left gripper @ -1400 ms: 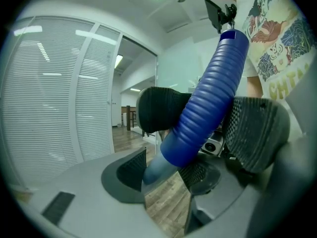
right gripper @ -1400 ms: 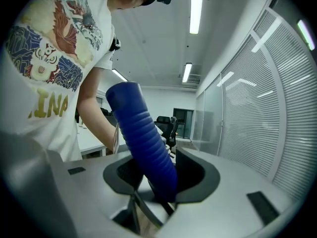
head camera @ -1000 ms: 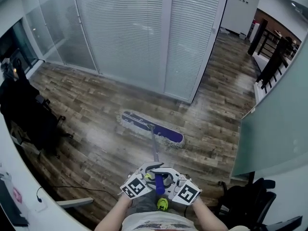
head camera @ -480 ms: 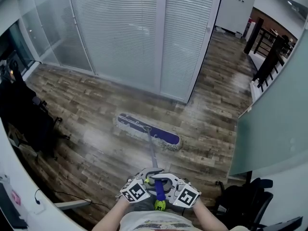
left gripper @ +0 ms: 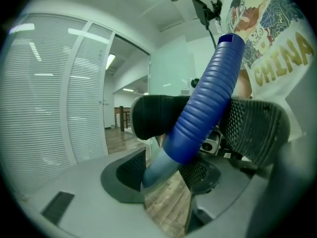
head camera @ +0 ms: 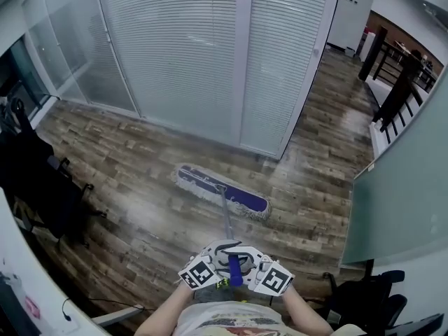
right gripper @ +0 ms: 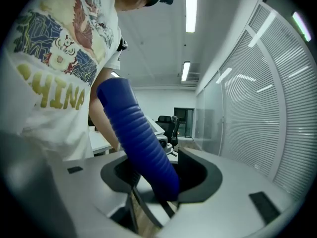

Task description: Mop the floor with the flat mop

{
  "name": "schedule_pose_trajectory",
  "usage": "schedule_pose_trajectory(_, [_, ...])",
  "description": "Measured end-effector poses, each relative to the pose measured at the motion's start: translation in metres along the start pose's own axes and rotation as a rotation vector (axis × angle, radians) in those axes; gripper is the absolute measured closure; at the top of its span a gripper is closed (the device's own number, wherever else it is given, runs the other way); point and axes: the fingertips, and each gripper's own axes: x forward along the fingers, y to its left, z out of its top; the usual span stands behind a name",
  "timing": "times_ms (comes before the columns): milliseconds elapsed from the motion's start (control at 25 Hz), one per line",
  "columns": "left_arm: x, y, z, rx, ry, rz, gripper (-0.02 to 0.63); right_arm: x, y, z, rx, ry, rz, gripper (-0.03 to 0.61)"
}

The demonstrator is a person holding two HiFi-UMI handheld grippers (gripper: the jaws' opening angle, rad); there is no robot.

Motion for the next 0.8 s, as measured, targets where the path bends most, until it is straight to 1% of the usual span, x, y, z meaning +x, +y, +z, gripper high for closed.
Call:
schedule_pose_trajectory(160, [-0.002, 0.058, 0.013, -0.016, -0.058, 0.01, 0.436, 0.019, -0.057, 0.014, -0.004, -0.052, -0.072, 0.374])
schedule_pose_trajectory(360, [-0.006, 0.102, 0.017, -0.039, -0.089, 0.017, 0.436, 0.04, -0.095, 0.016, -0.005, -0.034, -0.044, 0.374])
schedule_pose_trajectory(600, [0.005, 0.17, 0.006, -0.033, -0.071, 0.018, 0.436, 0.066, -0.158, 0.002, -0.007, -0.016, -0.03, 0.371])
schedule_pose_trajectory(800, [0.035, 0.251, 0.006, -0.035, -0.044, 0.029, 0.433, 0.076, -0.241, -0.009, -0.003, -0.021, -0.013, 0.368])
